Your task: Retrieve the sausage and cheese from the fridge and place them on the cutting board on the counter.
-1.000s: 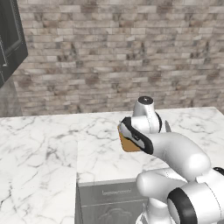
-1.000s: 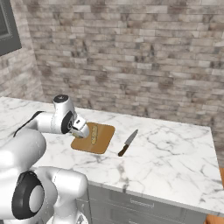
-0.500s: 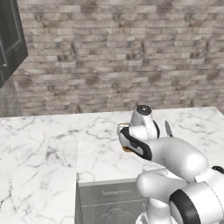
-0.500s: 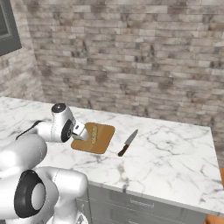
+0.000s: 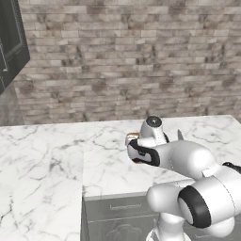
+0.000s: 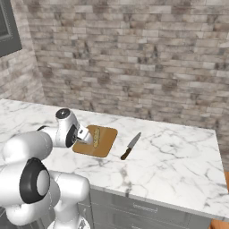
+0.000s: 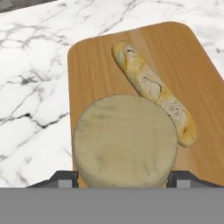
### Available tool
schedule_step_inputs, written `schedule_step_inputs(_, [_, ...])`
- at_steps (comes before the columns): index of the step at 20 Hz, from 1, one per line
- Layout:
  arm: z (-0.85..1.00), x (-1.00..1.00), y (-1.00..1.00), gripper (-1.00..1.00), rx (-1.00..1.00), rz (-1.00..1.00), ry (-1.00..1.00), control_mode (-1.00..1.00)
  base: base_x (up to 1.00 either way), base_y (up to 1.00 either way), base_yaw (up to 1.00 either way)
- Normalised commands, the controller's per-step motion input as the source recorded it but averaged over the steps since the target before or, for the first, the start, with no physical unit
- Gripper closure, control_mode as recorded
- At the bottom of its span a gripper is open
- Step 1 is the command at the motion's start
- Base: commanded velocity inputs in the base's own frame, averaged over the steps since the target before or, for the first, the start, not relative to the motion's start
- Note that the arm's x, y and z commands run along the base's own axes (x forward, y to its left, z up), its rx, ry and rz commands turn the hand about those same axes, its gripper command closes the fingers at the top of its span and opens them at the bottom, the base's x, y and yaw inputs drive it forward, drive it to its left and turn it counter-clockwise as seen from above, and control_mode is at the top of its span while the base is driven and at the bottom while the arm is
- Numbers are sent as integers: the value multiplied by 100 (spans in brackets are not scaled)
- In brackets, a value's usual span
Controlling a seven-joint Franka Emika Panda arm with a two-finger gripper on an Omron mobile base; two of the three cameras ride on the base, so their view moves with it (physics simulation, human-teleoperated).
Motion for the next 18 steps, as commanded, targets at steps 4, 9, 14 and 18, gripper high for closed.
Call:
schedule_step_inputs(4, [0,1,-1,100,0,0,2,-100,0,0,0])
schedule_step_inputs(9, [-14,0,0,100,0,0,1,-100,0,0,0])
schedule_step_inputs(14, [-18,0,0,100,0,0,0,-100,0,0,0])
schedule_step_inputs(18, [-15,0,0,100,0,0,0,-100,0,0,0])
